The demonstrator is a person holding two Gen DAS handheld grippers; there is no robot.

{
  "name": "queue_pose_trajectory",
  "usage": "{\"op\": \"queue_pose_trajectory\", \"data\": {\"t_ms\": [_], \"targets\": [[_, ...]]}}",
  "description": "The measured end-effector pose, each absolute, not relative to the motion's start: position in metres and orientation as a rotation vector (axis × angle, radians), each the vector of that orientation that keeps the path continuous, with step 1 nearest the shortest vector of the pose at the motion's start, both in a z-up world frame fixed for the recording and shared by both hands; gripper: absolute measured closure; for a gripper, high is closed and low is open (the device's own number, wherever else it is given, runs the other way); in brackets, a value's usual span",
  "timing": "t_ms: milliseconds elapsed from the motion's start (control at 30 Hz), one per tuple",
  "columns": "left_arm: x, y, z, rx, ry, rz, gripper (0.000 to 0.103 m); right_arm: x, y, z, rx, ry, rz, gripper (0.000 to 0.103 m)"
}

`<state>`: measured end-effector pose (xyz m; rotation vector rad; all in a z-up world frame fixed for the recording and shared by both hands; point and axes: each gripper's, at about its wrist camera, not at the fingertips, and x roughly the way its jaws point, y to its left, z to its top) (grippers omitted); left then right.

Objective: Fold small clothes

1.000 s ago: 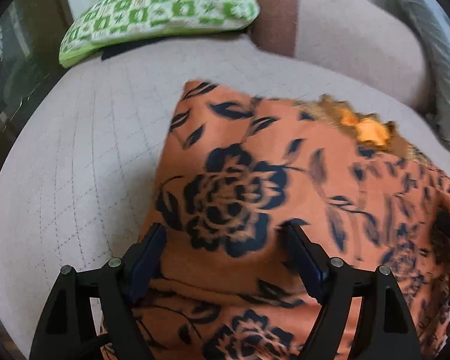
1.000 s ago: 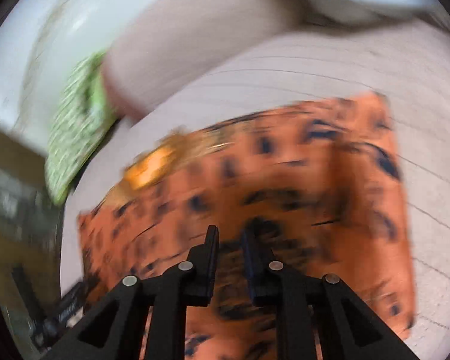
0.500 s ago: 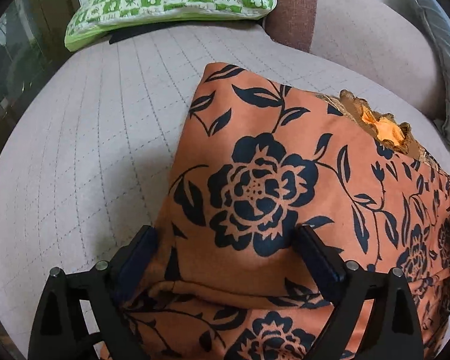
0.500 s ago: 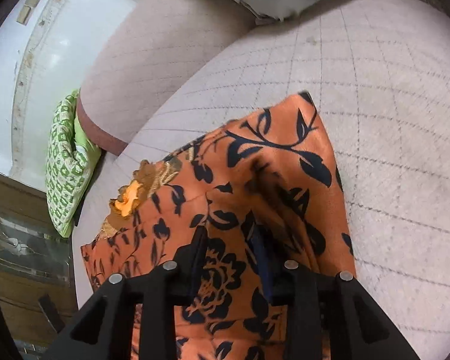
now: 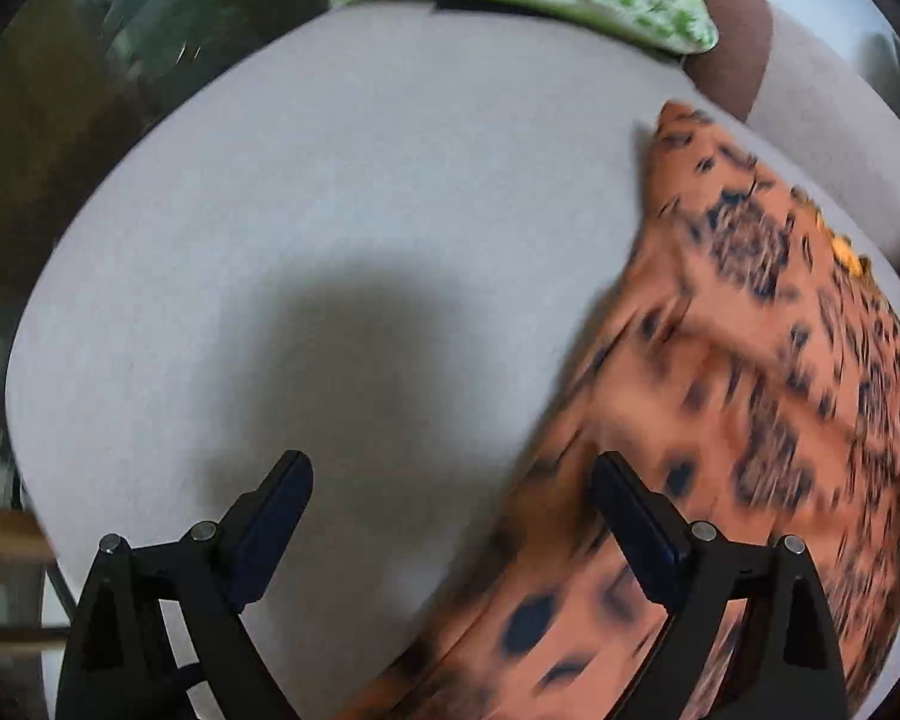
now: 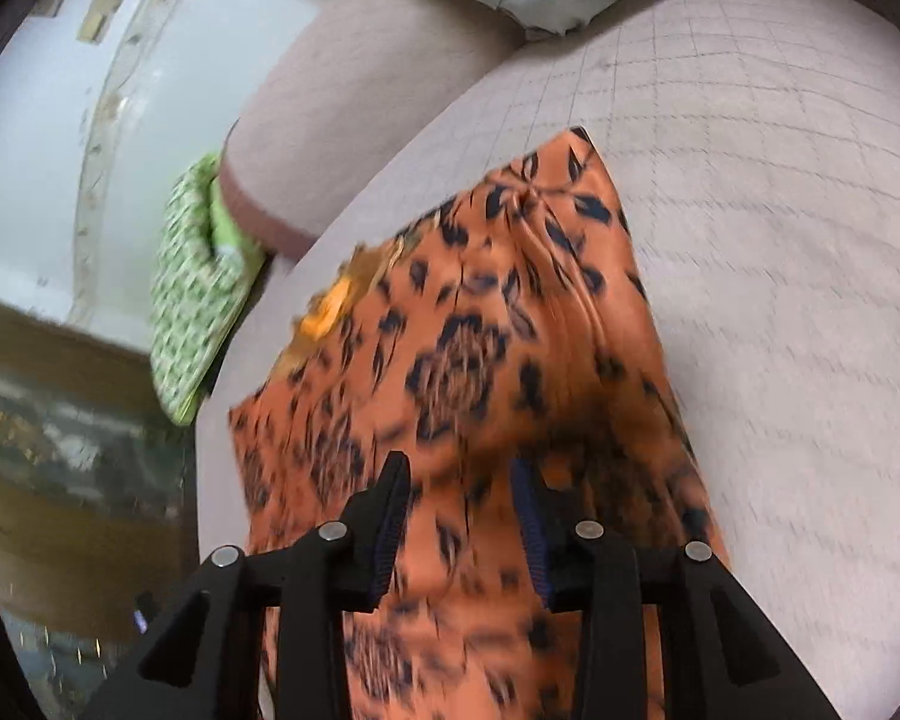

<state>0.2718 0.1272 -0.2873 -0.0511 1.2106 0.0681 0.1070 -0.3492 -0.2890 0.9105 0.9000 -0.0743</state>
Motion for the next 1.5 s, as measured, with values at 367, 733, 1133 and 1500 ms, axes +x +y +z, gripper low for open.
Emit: {"op": "queue_pose_trajectory", "data": {"t_ms": [367, 733, 1133, 1500], "targets": [[0.159, 0.203, -0.259, -0.009, 1.159, -0.026, 0.008, -0.039, -0.360, -0.293, 0.865, 1.010, -0.023, 0.036], [0.104, 0.212, -0.280, -0.089, 1.210, -0.122, 0.008, -0.119, -0.348, -0.357, 1.197, 1.097, 0.118, 0.035], [0.089, 0.226, -0.295, -0.266, 1.230, -0.218, 0.032, -0.115, -0.319, -0.381, 1.226, 1.087, 0.014, 0.077], [0.114, 0.211, -0.300, -0.294, 1.194, -0.190, 0.017, -0.113, -0.322, -0.394, 1.264, 1.116, 0.020, 0.079]]}}
